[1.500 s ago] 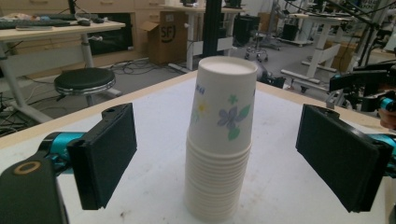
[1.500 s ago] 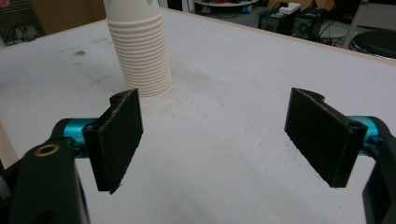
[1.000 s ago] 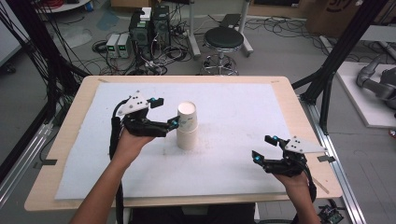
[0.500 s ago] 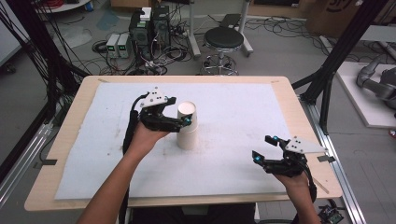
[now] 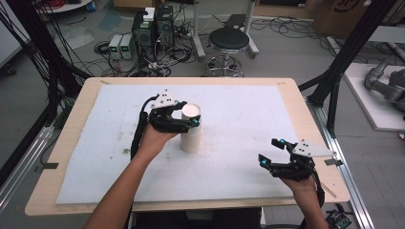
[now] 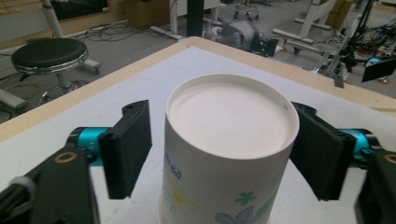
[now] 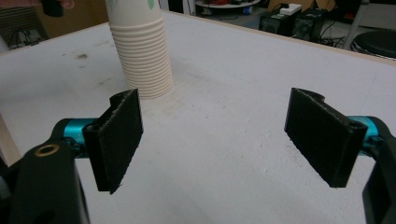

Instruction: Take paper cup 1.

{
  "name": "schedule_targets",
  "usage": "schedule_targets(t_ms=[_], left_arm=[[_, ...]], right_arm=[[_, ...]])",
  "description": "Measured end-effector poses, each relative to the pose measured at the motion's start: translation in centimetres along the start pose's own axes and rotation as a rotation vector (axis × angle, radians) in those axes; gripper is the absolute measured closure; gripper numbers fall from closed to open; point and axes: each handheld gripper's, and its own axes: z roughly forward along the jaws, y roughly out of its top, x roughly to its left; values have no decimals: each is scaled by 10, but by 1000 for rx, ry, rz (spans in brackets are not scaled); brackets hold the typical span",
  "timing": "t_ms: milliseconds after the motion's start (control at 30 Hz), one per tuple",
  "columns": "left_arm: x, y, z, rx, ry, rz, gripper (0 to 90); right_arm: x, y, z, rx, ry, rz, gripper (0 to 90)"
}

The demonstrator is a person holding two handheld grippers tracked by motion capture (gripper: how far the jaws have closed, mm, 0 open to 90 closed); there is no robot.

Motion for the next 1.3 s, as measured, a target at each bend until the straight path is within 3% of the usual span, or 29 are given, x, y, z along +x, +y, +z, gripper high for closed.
schedule_targets(t_ms=[67,567,733,1300], left_arm=[[0,0,0,-1,-8,9,331],[-3,13,-12,-69,-11,4,340],[-4,24,-20,-97,-13,-15,344],[-11,61,-55,-241,-14,24,354]], right_arm=[[0,0,0,0,0,1,197],[0,0,1,6,20,9,197],[1,0,2,8,21,6,197],[2,1,3,11,27,7,197]])
